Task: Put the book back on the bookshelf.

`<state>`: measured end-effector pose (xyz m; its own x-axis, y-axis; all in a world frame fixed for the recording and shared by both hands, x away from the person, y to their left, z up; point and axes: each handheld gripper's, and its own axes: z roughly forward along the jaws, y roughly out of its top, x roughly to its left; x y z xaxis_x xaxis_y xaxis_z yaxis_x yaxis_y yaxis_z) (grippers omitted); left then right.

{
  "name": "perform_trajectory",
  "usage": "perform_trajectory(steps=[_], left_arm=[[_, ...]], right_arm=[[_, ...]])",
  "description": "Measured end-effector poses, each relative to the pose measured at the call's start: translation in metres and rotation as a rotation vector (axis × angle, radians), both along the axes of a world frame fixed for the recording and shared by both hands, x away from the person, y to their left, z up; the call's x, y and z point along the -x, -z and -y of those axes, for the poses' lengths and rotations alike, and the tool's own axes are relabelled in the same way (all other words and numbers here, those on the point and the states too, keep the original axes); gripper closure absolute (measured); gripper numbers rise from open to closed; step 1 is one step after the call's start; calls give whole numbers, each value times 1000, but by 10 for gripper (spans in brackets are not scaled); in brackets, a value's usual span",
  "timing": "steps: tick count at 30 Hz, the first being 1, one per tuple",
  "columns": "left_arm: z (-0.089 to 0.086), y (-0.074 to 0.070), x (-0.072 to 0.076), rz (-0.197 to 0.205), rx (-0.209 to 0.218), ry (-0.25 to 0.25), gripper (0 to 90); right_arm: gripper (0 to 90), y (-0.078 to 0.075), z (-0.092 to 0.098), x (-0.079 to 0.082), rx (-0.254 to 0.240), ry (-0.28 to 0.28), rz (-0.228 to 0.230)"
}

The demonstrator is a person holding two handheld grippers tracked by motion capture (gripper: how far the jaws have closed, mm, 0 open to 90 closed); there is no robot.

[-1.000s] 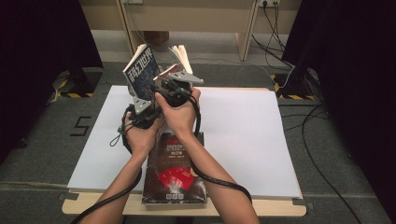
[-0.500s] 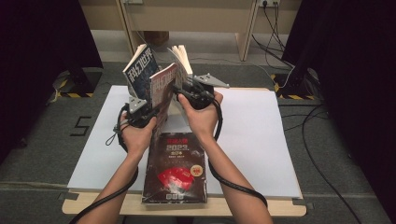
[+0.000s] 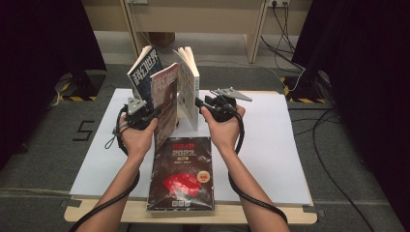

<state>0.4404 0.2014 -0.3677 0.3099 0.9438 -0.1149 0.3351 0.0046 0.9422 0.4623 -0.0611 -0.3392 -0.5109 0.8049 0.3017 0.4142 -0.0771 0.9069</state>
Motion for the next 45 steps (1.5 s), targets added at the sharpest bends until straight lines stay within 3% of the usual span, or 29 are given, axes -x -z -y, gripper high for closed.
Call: perform_trajectory(steps=[29,45], left_arm=[[-15,-11,1,41,13,-26,838],[-25,-10,-9,75,13,-35,839]], right_arm=[[580,30,33,8,11,47,-54],[581,40,46,9,21,63,-61]])
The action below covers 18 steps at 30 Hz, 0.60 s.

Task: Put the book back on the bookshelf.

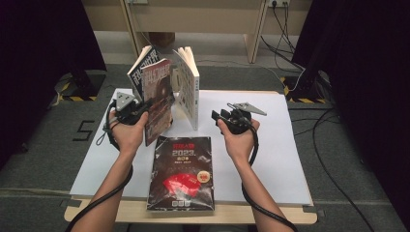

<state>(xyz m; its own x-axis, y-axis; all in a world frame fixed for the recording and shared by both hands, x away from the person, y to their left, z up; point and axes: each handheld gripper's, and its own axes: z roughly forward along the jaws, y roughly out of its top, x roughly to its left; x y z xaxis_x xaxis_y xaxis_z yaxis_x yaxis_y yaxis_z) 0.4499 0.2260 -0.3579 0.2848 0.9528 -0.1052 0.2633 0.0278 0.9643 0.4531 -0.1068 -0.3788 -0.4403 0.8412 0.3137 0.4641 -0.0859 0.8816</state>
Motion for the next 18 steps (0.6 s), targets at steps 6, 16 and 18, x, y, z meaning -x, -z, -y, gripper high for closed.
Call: perform_trajectory(steps=[6,16,18], left_arm=[[-3,1,-8,21,7,-15,839],[-2,0,-17,47,23,-32,839],[-2,0,-18,50,24,-32,839]], right_arm=[[580,3,8,3,-5,7,-2],[577,20,23,9,7,25,-34],[575,24,27,10,10,27,-40]])
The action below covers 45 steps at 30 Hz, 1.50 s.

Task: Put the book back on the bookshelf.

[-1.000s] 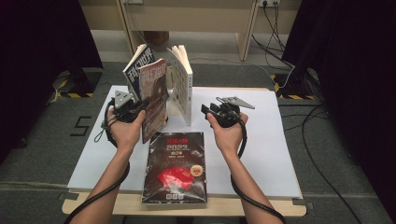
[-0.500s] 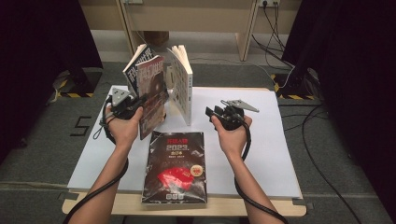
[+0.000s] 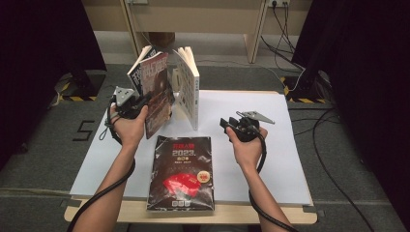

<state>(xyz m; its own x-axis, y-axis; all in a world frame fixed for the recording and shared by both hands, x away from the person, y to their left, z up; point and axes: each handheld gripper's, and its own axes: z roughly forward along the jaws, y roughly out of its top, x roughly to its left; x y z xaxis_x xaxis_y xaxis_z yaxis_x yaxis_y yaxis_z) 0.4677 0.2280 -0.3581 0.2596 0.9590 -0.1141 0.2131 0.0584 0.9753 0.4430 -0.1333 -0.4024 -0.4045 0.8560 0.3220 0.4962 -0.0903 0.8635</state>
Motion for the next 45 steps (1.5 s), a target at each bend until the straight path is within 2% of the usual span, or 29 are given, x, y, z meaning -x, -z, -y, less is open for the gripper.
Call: perform_trajectory(steps=[4,5,14,22,34,45], left_arm=[[0,0,-3,4,2,-4,839],[0,0,-3,3,2,-5,839],[-1,-3,-10,15,-10,-16,839],[4,-6,-19,27,-10,-20,839],[5,-6,-35,28,-11,-41,839],[7,-3,-43,36,-6,-55,839]], right_arm=[[574,8,8,5,-3,17,-7],[574,10,10,6,12,19,-6],[573,33,27,17,31,29,-32],[572,50,41,26,34,47,-67],[571,64,61,36,24,84,-78],[570,66,62,40,34,87,-79]])
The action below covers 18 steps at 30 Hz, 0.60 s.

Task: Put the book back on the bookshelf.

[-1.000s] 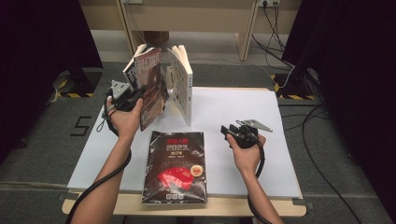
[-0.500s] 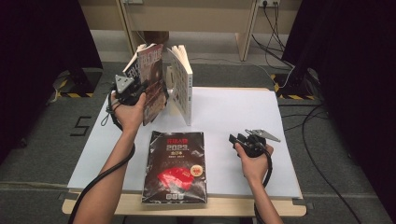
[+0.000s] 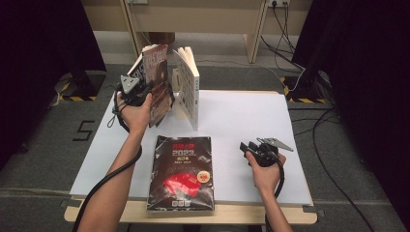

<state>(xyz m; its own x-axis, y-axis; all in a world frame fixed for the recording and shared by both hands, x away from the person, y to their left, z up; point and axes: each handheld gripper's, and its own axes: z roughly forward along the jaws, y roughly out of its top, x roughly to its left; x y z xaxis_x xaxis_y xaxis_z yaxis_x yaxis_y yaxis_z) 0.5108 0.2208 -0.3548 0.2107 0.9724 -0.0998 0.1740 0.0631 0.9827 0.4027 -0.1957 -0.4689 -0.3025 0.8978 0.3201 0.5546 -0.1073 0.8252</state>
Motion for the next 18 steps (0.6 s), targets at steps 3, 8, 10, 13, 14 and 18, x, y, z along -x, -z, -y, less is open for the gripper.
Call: perform_trajectory(steps=[3,8,10,13,14,18], left_arm=[[2,0,-2,9,-4,-1,838],[3,1,-4,10,-7,-7,839],[3,2,-5,10,-5,-9,838],[3,3,-7,13,-4,-14,838],[4,3,-7,14,-5,-13,838],[6,3,-10,22,-5,-16,838]], right_arm=[[570,1,-1,1,-13,3,-9],[569,0,0,1,-9,1,-6],[570,0,0,1,-12,3,-9],[569,-1,2,1,-10,1,0],[569,-1,2,1,-8,0,3],[569,-1,3,1,-9,-1,4]])
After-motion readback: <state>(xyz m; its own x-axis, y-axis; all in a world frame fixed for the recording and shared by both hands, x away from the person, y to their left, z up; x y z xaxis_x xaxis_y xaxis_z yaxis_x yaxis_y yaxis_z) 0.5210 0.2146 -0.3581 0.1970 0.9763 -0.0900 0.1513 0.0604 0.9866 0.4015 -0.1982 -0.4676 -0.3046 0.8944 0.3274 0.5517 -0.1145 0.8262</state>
